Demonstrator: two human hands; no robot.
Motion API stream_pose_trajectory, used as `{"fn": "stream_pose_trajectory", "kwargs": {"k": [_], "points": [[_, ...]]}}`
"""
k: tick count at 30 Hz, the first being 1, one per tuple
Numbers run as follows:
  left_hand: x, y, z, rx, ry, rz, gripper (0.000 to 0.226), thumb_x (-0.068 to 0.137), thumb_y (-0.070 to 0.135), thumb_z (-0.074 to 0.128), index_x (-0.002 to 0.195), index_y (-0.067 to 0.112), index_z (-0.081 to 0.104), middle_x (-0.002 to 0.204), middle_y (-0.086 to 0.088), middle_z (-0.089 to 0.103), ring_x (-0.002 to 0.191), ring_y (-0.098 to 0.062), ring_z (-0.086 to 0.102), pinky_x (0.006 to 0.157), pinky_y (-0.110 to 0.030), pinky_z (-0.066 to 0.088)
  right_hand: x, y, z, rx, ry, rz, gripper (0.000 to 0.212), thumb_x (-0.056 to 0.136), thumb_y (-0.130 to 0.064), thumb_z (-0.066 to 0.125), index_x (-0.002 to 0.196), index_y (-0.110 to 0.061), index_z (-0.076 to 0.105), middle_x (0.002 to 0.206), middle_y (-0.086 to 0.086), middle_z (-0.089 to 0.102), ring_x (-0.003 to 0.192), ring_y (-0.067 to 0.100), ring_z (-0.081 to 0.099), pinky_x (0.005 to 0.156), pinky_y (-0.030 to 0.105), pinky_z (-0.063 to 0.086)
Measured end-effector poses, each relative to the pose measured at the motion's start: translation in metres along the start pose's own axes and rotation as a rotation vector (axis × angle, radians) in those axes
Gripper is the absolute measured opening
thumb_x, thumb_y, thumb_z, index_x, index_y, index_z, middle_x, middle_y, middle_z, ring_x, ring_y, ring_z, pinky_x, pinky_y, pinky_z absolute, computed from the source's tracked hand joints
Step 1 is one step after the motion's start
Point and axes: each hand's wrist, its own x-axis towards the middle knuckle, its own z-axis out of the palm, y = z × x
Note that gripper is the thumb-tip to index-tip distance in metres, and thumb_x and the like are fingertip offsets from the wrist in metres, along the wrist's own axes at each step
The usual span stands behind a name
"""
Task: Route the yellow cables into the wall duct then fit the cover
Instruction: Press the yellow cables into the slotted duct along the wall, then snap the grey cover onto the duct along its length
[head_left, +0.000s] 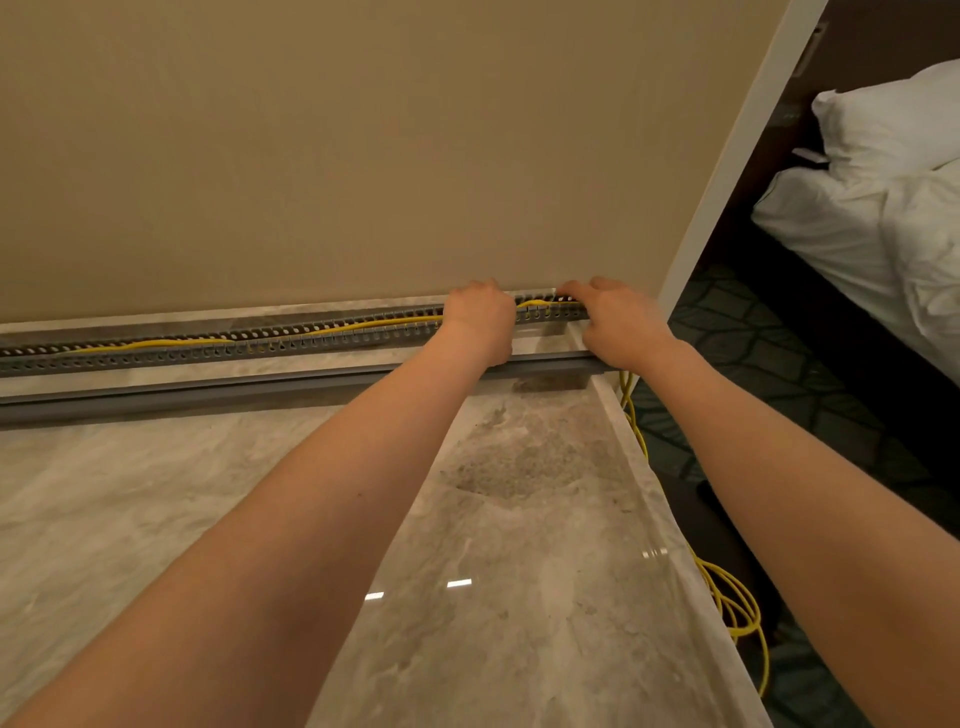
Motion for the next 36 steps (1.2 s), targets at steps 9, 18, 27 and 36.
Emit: {"fn": "stream_pose_trajectory", "kwargs": {"k": [9,18,27,36], "points": [[-0.004,-0.002,0.006,-0.056,0.063,0.108,0.041,0.092,0.008,0.044,0.133,0.003,0.045,0.125,-0.020,0.053,0.112,-0.039,0.056,0.083,-0.043,0.047,0.007,-0.015,0.011,-0.029,-0.071,0.112,0.054,0.091,-0.009,0.045,0.142,-0.025,0.040,0.135,0.016,0.039,0.126,0.035,0.040,0.103,0.045,0.037],[-0.012,-0.018,0.006,-0.240,-0.163,0.267,0.077,0.073,0.064,0.064,0.131,0.019,0.037,0.140,-0.006,0.041,0.122,-0.031,0.047,0.100,-0.042,0.043,0.001,0.000,-0.011,0.567,0.166,0.265,0.045,0.084,0.007,0.043,0.115,-0.012,0.069,0.123,0.012,0.066,0.117,0.025,0.058,0.093,0.029,0.045],[-0.003,-0.018,0.007,-0.135,-0.093,0.262,0.038,0.080,0.030,0.067,0.112,0.016,0.050,0.131,-0.007,0.045,0.104,-0.030,0.056,0.073,-0.035,0.043,-0.027,0.006,-0.015,0.734,-0.299,0.273,0.039,0.079,0.009,0.061,0.116,-0.001,0.062,0.111,0.013,0.055,0.102,0.019,0.050,0.071,0.021,0.044],[-0.001,-0.027,-0.007,-0.123,-0.009,0.245,0.027,0.095,0.018,0.046,0.117,0.007,0.057,0.124,-0.016,0.054,0.114,-0.034,0.054,0.089,-0.038,0.045,-0.019,0.016,0.001,0.836,-0.007,0.305,0.031,0.089,-0.001,0.059,0.120,0.003,0.057,0.094,0.015,0.059,0.067,0.013,0.055,0.050,0.007,0.045]]}}
